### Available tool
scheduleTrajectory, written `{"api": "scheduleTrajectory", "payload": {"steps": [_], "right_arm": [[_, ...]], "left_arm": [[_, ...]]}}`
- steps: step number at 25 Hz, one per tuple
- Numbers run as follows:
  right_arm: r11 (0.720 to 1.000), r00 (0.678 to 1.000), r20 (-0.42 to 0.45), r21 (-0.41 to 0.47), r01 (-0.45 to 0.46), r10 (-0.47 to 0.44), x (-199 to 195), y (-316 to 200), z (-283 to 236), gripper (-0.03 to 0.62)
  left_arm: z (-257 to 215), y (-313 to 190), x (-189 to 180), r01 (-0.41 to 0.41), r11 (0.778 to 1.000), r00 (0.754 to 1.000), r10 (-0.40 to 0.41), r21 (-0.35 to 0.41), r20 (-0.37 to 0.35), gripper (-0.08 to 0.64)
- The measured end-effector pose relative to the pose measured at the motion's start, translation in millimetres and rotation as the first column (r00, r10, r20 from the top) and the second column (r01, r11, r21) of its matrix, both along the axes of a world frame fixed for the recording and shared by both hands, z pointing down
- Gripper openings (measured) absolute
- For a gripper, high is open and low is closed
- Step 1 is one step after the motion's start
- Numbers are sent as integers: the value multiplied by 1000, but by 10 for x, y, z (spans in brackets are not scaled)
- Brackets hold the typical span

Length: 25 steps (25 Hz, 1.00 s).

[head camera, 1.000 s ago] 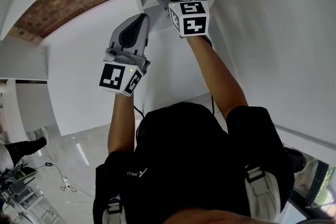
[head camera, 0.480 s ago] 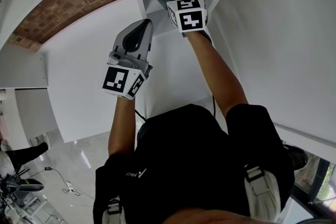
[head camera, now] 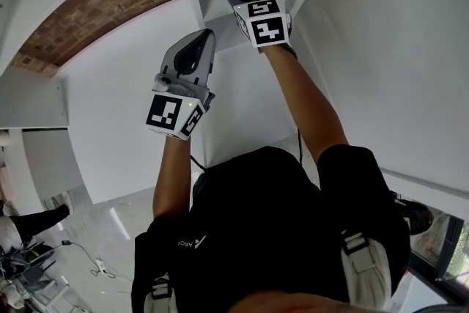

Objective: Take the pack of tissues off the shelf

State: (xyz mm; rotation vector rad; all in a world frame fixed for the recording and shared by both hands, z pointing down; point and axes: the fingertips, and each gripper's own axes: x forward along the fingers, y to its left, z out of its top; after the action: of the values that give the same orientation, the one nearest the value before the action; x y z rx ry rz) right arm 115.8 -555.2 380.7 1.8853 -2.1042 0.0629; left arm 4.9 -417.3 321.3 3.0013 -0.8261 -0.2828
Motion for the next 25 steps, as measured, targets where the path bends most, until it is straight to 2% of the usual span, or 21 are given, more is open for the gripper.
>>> {"api": "scheduleTrajectory", "payload": {"steps": [8, 14, 25], "right_arm": [[998, 1000, 24, 66, 15, -16, 17, 222, -211, 299], [990, 998, 58, 139, 31, -39, 74, 667, -486, 296], [966, 988, 84, 233, 109, -132, -94, 1469, -809, 291]], "left_arm": [[-90, 42, -64, 17, 1000, 1000, -17, 17, -7, -2], [-194, 173, -31, 20, 999, 1000, -19, 37, -17, -2], [-383, 531, 58, 4, 996, 1000, -2, 89, -25, -2]]}}
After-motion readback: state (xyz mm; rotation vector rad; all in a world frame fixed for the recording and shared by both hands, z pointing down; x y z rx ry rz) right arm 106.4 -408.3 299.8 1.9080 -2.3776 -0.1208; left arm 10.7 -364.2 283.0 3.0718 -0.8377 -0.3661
